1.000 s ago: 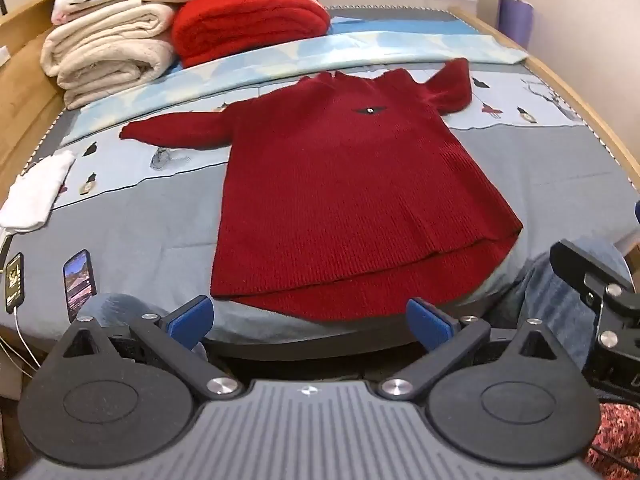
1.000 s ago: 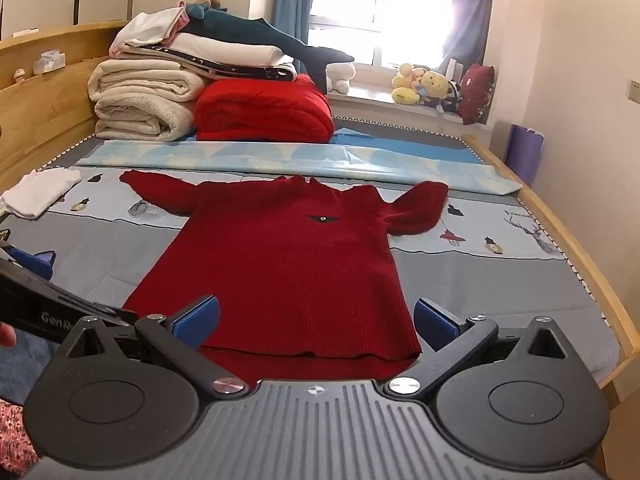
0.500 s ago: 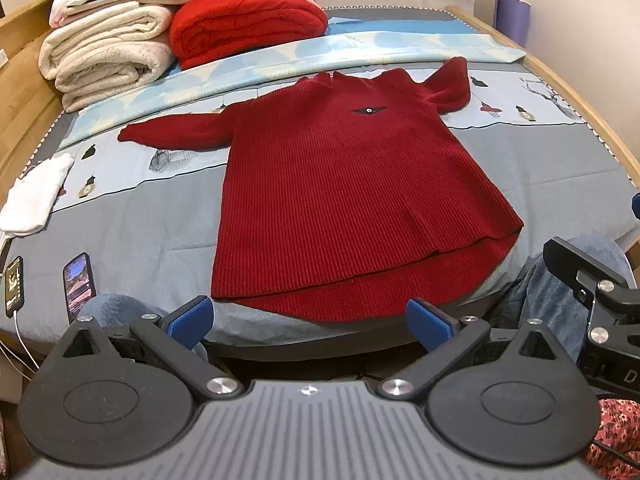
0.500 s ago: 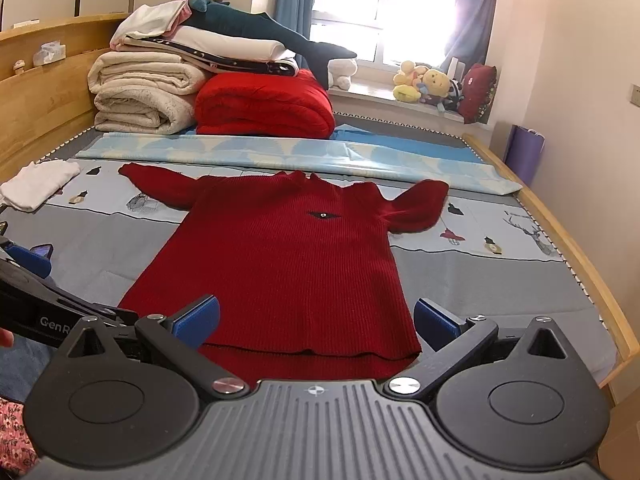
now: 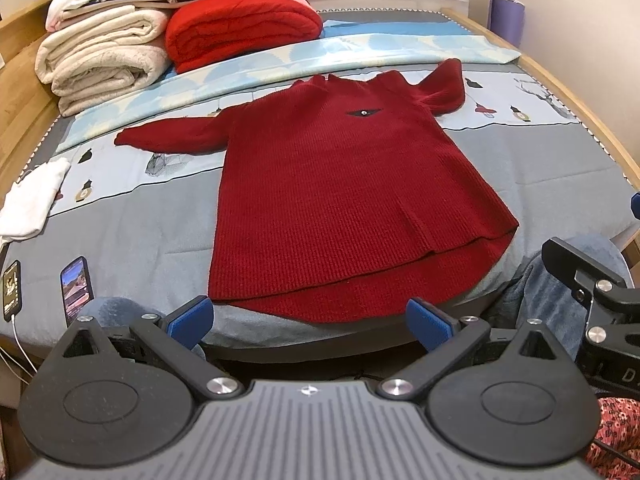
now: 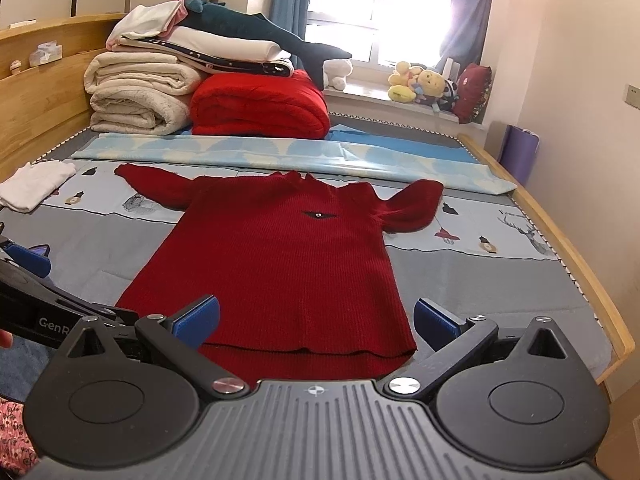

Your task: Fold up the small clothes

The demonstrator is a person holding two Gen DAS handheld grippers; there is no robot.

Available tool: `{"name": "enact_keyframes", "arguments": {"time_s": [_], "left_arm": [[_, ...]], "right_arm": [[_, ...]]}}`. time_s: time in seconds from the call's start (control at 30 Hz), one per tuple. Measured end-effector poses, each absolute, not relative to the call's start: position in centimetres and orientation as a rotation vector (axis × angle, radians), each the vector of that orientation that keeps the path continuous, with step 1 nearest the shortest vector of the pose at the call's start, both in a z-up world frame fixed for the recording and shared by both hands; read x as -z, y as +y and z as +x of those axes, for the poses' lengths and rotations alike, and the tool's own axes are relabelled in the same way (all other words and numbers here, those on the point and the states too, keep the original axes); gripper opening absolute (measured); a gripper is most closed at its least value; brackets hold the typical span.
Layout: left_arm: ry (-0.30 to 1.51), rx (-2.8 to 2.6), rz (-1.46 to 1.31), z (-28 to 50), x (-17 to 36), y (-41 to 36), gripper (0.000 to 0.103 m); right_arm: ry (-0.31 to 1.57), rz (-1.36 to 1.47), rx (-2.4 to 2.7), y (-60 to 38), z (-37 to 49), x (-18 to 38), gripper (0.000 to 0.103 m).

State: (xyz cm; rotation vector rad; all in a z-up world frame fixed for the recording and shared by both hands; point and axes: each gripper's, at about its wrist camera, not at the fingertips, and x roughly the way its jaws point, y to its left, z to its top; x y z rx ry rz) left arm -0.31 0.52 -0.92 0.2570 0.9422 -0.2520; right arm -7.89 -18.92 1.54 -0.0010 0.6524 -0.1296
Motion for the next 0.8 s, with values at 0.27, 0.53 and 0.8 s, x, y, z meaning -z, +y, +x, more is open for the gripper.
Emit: {"name": "enact_keyframes", "arguments": {"time_s": [0.27,0.53,0.8], "left_arm": [[0.937,0.244,0.252,-0.39,0.73,0.49,0.103],[0.935,0.243,0.252,-0.41,0.73,0.48,0.103],[0.933,0.243,0.252,-0.42,0.7,0.48,0.103]], "right_arm": [[0.646,-0.016,0.118,-18.9,-8.05,-1.4,0.102],[0.645,-0.015,0.119,-18.94,-8.19,-1.46,0.102],[0.644,-0.02,0.115,-18.88,-8.34,-1.77,0.102]]}}
